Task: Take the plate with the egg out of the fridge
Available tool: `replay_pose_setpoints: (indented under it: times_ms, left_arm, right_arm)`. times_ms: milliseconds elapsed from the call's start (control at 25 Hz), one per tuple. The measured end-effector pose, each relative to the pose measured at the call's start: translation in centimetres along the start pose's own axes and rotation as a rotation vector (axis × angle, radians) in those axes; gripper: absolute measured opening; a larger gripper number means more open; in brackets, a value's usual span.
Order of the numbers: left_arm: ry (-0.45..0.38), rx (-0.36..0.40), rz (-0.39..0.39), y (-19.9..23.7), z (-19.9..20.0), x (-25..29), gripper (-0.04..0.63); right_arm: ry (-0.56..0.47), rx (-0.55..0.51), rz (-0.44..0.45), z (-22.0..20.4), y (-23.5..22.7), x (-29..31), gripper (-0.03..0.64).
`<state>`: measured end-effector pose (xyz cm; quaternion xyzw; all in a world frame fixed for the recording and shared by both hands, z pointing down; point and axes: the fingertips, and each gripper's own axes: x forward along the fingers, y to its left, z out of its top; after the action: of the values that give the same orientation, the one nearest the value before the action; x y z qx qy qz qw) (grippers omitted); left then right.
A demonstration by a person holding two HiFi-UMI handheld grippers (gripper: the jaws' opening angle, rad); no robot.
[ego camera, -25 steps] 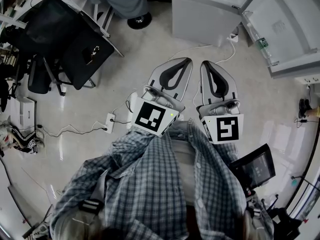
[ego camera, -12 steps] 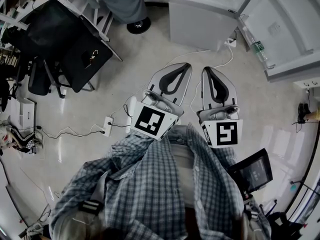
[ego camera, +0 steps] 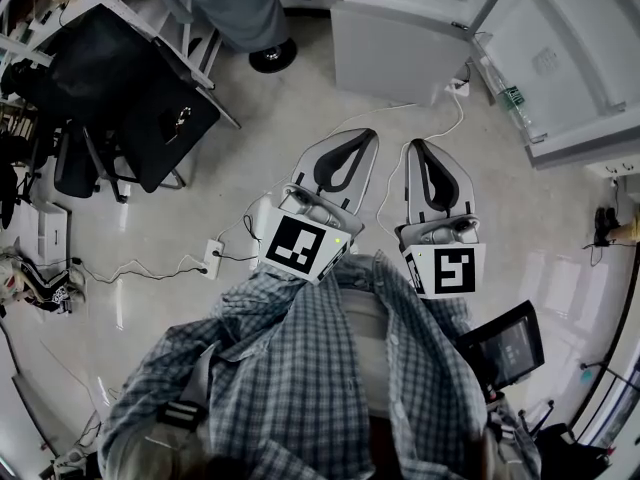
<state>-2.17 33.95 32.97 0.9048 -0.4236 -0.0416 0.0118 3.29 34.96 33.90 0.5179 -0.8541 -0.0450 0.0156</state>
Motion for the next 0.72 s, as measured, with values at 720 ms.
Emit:
replay_pose_setpoints:
  times_ms: [720]
  left_arm:
    - [-0.011, -0.026, -0.039, 9.0, 0.2, 8.5, 0.006]
  right_arm:
    - [-0.02, 0.041, -0.037, 0.2, -4.4, 11.2, 0.006]
